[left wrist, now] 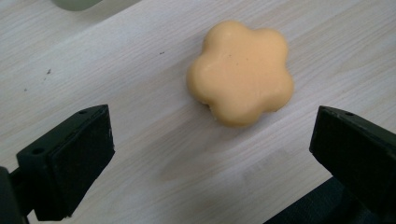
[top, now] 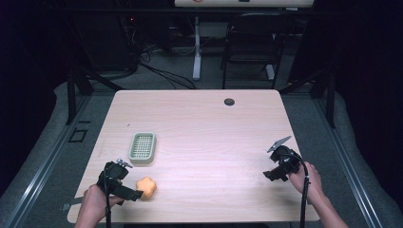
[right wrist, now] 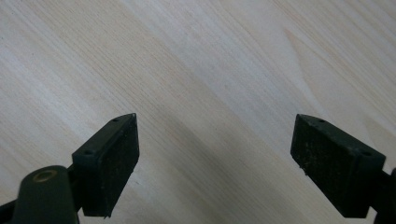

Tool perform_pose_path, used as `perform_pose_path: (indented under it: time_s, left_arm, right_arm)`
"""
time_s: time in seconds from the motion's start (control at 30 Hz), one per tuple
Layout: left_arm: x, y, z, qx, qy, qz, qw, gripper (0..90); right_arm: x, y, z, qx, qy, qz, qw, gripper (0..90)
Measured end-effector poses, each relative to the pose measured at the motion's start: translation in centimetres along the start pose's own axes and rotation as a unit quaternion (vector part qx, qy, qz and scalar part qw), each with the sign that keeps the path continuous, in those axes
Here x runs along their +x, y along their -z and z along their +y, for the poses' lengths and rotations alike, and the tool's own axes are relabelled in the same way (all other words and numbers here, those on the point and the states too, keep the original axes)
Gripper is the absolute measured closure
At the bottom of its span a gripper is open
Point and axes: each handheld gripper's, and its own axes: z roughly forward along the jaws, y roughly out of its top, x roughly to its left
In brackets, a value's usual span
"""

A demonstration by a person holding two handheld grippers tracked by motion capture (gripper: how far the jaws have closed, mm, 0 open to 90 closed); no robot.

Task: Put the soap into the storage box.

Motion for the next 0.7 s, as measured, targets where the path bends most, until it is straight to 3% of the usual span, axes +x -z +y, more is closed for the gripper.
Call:
perform_pose_path:
  time_s: [0.47,0.53,0.7]
  left_arm:
    - [-0.6,-1.2,1.2,0.018,-0.021,-0.003,0.9996,0.0]
    - [-0.7,-1.5,1.4,0.019,-0.024,-0.004,0.9995,0.0]
    - [-0.9,-2.1,1.8,0.028,-0.033,-0.009,0.999,0.0]
  right_arm:
    - [0.0,0.0,0.0,0.003,0.002,-0.002,1.0,15.2]
    - [0.1,-0.2,0.0,-0.007,-0.006,0.004,0.9999,15.2]
    - [0.0,-0.1,0.0,0.002,0.0,0.0,1.0,15.2]
